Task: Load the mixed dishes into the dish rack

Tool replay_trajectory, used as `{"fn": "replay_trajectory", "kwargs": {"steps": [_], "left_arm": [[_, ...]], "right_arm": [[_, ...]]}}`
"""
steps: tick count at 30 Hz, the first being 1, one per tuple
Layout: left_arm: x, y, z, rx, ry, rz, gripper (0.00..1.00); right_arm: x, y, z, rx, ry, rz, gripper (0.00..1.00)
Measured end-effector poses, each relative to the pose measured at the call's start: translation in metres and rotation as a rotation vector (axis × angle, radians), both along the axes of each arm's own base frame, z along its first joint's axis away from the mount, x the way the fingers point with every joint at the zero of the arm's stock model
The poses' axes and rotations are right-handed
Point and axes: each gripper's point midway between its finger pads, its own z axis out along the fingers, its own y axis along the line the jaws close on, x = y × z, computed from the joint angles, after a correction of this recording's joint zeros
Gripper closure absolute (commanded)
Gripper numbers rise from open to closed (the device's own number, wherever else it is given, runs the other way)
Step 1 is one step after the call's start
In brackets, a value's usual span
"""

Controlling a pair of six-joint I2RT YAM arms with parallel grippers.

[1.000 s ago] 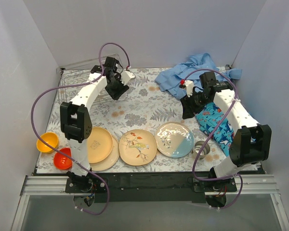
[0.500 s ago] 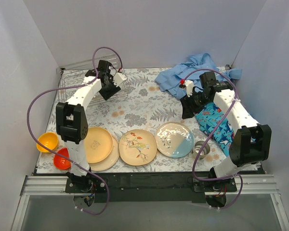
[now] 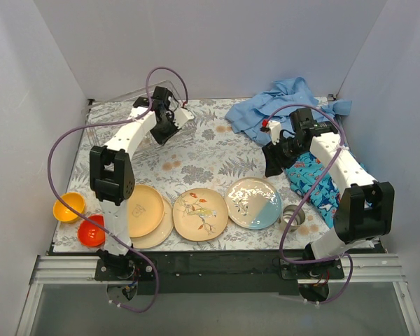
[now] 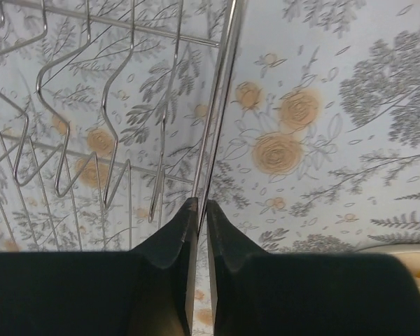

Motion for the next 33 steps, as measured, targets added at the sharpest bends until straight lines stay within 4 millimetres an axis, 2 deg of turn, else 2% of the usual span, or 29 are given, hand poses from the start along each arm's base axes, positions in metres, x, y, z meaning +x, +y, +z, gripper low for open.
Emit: {"fn": "replay_trajectory", "kwargs": {"steps": [5, 10, 13, 16, 20, 21, 23, 24, 26, 27, 29, 30, 31, 32, 33], "left_arm": [[-0.018, -0.041, -0.001, -0.053, 0.06, -0.003, 1.0], [-0.027, -0.098, -0.002, -0.143, 0.127, 0.022, 1.0], [-0.02, -0.131, -0.002, -0.207, 0.162, 0.06, 1.0], [-0.003, -0.166, -0.002, -0.3, 0.16, 0.108, 1.0], [-0.004, -0.19, -0.002, -0.385, 0.179, 0.15, 0.73], [-0.006, -0.197, -0.002, -0.413, 0.196, 0.149, 0.6], [-0.013, -0.211, -0.003, -0.464, 0.239, 0.151, 0.52], [-0.016, -0.217, -0.001, -0.48, 0.25, 0.149, 0.44], [-0.02, -0.227, 0.003, -0.51, 0.261, 0.144, 0.36], [-0.017, -0.23, 0.006, -0.523, 0.245, 0.141, 0.29], [-0.014, -0.232, 0.011, -0.554, 0.209, 0.135, 0.26], [-0.016, -0.226, 0.018, -0.563, 0.192, 0.14, 0.25], [-0.01, -0.213, 0.035, -0.589, 0.134, 0.151, 0.25], [-0.001, -0.197, 0.053, -0.61, 0.076, 0.168, 0.26], [0.011, -0.172, 0.075, -0.625, 0.007, 0.202, 0.26]], "right_arm": [[0.001, -0.001, 0.0, 0.0, -0.003, -0.002, 0.39], [0.002, -0.002, 0.0, -0.003, -0.005, -0.008, 0.39], [0.003, -0.003, 0.0, -0.006, -0.007, -0.01, 0.39], [0.003, -0.005, -0.001, -0.015, -0.009, -0.014, 0.39], [0.004, -0.006, -0.001, -0.024, -0.008, -0.024, 0.39], [0.004, -0.006, -0.001, -0.025, -0.008, -0.027, 0.39], [0.004, -0.007, -0.002, -0.03, -0.005, -0.039, 0.39], [0.005, -0.008, -0.002, -0.032, -0.006, -0.045, 0.39], [0.007, -0.008, -0.001, -0.031, -0.003, -0.064, 0.39], [0.007, -0.007, -0.001, -0.029, 0.001, -0.074, 0.39], [0.009, -0.006, 0.002, -0.02, 0.007, -0.099, 0.39], [0.011, -0.004, 0.007, -0.011, 0.004, -0.116, 0.39], [0.019, 0.0, 0.017, 0.011, -0.015, -0.137, 0.38], [0.027, 0.003, 0.026, 0.031, -0.032, -0.155, 0.38], [0.038, 0.009, 0.037, 0.063, -0.05, -0.178, 0.38]]}}
